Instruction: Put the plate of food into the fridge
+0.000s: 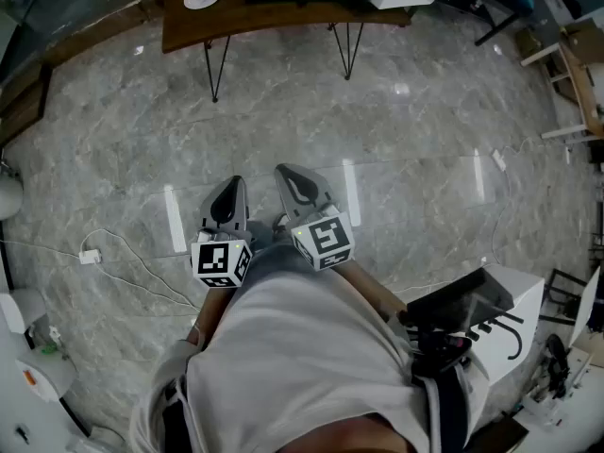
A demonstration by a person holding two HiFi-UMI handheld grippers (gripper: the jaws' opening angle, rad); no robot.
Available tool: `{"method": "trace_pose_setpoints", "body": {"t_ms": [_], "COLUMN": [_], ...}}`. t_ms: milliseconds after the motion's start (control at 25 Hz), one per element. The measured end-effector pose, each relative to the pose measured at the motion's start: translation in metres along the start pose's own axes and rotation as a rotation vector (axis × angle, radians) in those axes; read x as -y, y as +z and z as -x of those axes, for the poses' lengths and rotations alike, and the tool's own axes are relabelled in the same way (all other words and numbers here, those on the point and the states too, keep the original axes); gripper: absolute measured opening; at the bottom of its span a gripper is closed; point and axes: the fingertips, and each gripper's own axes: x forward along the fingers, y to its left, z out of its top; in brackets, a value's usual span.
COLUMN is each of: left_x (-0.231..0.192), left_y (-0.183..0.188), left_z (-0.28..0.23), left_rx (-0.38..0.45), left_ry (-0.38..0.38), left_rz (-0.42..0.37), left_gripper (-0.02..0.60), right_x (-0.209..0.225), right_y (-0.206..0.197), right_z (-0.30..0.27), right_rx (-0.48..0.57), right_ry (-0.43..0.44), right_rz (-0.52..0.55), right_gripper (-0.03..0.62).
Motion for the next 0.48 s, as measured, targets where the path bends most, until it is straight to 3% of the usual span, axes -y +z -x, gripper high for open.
{"method": "trace_pose_setpoints", "body": {"t_ms": [480], "left_x": [-0.0071], "left_y": [-0.0003], "left_z": [-0.0015], "left_rx": [-0.009], "left_ry": [0.006], "left_rz": [0.012], "left_gripper": [0.018], "right_x": [-0.0047], "right_y": [-0.0003], "right_z": [-0.0038], "right_rx": [0.013], "right_ry": [0.03], "right_rz": [-0.029], "right_gripper": [0.018]}}
